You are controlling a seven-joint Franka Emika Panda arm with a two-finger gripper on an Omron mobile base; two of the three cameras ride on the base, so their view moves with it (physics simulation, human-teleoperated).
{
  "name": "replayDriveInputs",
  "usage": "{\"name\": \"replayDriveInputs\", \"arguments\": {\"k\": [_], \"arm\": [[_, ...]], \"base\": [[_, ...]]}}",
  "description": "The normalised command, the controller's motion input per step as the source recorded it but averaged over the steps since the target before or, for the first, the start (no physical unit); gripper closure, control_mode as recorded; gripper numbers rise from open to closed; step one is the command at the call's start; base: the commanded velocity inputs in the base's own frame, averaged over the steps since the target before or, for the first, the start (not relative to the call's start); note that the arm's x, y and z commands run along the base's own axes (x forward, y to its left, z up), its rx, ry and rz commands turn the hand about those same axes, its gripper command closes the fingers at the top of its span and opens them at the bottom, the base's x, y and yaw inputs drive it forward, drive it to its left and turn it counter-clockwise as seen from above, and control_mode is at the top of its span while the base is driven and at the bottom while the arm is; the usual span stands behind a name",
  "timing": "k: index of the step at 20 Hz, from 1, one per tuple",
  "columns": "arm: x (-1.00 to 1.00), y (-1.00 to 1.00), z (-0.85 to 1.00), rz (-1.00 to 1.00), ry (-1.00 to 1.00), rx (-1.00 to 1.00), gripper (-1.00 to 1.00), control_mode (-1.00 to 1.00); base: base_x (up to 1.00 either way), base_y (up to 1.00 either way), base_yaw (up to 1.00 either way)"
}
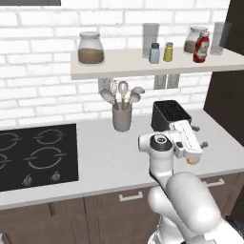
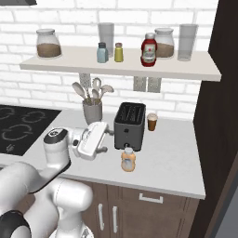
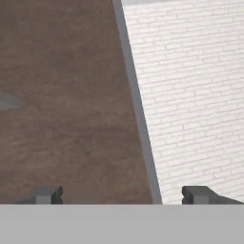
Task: Put the shaker and condiment bottle from the counter next to their counterparts in the cabinet.
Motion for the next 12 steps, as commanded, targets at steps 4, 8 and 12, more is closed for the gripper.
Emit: {"name": "replayDriveInputs", "arguments": {"k": [4,8,12], "arm": [[0.07,-0.01,-0.49,-0.09,0.13,0.0,-1.0,-1.0],[0.03,0.01,-0.53,-0.06,0.01,-0.03,-1.0,-1.0],[0.06,-0.05,-0.52,0.01,0.0,0.03,-1.0,-1.0]], "base": [[0.0,0.0,0.0],[0.0,0.0,0.0],[0.0,0.0,0.0]]}}
